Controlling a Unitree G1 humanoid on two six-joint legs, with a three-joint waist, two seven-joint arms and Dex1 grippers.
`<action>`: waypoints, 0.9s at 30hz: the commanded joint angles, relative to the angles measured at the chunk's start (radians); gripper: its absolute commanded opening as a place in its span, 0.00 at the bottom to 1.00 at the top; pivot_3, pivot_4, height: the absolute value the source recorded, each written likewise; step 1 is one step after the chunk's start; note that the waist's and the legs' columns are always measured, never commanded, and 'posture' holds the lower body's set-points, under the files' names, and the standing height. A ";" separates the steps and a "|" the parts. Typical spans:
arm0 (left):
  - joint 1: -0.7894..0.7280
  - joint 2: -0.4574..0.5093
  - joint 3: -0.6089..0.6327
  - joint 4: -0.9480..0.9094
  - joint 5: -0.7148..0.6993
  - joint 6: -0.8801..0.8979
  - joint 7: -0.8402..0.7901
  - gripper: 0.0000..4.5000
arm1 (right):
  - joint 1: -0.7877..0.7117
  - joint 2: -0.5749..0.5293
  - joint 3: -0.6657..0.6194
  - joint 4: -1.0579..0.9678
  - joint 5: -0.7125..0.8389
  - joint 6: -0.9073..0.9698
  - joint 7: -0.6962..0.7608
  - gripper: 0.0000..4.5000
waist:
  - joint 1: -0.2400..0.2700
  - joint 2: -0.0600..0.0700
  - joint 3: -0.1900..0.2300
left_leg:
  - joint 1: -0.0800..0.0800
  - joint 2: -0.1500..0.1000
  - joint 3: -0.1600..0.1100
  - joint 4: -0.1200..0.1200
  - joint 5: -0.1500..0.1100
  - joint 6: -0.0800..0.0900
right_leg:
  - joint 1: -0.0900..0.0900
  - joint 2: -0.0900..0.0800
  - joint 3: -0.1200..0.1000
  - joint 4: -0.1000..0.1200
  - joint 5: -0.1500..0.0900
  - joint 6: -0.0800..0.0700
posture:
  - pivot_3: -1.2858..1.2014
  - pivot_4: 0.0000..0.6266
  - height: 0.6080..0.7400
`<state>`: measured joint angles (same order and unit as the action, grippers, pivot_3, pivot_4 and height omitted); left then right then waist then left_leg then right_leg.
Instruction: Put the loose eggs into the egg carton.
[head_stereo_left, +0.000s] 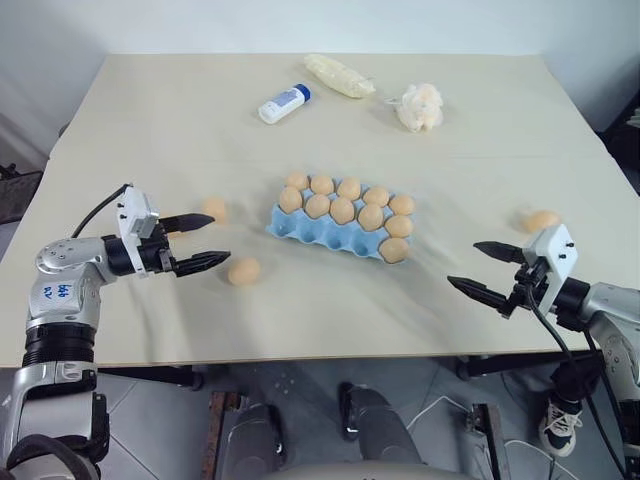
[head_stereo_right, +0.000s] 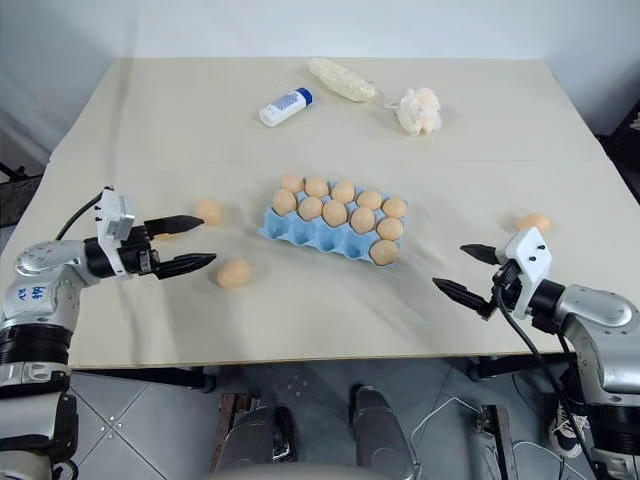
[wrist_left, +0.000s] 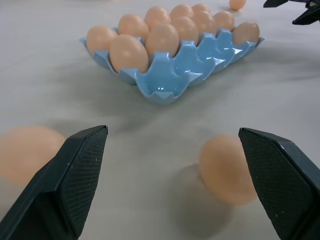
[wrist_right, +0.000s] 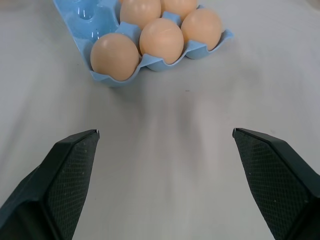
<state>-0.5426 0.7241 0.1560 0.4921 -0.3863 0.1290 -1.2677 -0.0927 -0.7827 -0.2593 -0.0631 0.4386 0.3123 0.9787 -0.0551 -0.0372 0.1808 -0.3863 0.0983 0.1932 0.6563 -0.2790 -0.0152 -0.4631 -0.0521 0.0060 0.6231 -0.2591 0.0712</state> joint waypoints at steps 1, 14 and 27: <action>-0.028 0.002 0.001 0.014 -0.001 -0.009 -0.020 0.99 | 0.006 -0.016 -0.050 -0.021 0.009 -0.013 -0.010 1.00 | -0.001 0.000 0.000 | 0.000 0.000 0.000 0.000 0.000 0.000 | 0.000 0.000 0.000 0.000 0.000 0.000 | 0.52 0.24 1.00; -0.033 -0.020 0.006 -0.019 -0.012 -0.039 -0.008 0.99 | 0.084 0.029 -0.170 -0.144 0.065 0.097 -0.164 1.00 | 0.002 0.000 0.000 | 0.000 0.000 -0.001 0.003 0.000 0.000 | 0.000 0.000 0.000 0.003 0.000 0.000 | 0.52 0.24 1.00; -0.033 -0.048 0.003 -0.029 -0.046 -0.036 -0.101 0.99 | 0.226 0.079 -0.394 -0.237 0.081 0.185 -0.392 1.00 | -0.003 -0.001 0.000 | 0.000 0.000 -0.001 0.005 0.000 0.001 | 0.003 0.000 0.000 -0.001 0.000 -0.006 | 0.52 0.24 1.00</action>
<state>-0.5638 0.6754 0.1493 0.4893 -0.4064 0.0940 -1.3505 0.1628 -0.7087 -0.6335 -0.3119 0.5378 0.5213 0.6226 -0.0580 -0.0378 0.1805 -0.3866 0.0980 0.1916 0.6620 -0.2795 -0.0142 -0.4596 -0.0523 0.0067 0.6214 -0.2591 0.0643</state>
